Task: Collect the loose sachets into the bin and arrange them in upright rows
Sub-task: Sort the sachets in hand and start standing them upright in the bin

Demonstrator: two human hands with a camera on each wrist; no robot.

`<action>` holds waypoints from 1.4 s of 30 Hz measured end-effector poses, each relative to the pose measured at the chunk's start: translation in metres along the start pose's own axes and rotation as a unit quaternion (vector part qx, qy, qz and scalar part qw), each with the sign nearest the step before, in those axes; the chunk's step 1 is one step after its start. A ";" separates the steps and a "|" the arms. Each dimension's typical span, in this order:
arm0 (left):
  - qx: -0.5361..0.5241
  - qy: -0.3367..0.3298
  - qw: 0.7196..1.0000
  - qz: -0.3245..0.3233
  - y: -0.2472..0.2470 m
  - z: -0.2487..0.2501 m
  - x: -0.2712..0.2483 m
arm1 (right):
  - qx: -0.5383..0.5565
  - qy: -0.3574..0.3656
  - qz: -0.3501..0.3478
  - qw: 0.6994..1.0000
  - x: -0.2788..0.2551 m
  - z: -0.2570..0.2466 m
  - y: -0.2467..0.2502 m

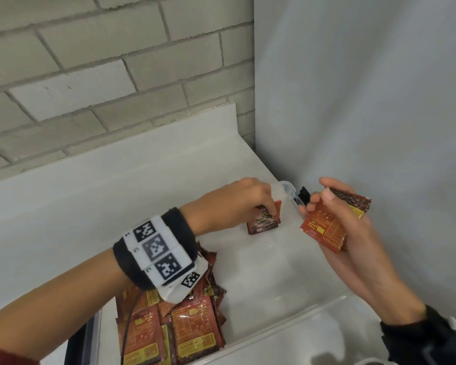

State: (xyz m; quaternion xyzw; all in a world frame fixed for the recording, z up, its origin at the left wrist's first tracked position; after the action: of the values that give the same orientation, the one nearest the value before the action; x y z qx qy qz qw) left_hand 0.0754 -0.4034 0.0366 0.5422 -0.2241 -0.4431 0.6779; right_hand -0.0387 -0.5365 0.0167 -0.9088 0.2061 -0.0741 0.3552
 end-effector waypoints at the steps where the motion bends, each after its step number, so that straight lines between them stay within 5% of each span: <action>1: 0.025 0.002 1.000 -0.010 -0.004 0.001 0.003 | 0.000 -0.001 0.000 1.000 0.000 0.000 0.000; 10: 0.095 -0.022 0.995 -0.015 -0.021 0.002 0.011 | -0.003 -0.003 -0.005 1.000 0.002 0.001 0.004; 28: 0.195 -0.066 0.969 0.135 -0.027 0.008 0.010 | 0.004 -0.024 -0.011 1.000 0.002 0.003 0.003; 42: 0.121 -0.075 0.976 0.167 -0.018 0.001 0.009 | -0.016 -0.092 -0.052 0.994 -0.001 0.002 0.005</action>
State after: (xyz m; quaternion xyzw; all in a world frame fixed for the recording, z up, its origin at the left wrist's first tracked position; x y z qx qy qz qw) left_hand 0.0734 -0.4120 0.0184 0.5401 -0.4134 -0.3328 0.6532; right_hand -0.0410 -0.5379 0.0123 -0.9268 0.1257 -0.0051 0.3539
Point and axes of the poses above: each hand's wrist, its own x-axis towards the middle knuckle, its own y-axis out of the back of the hand, z = x × y, the point moved 3 cm from there along x, towards the middle knuckle, and after that the axes turned 8 degrees about y, right-handed, at the moved point
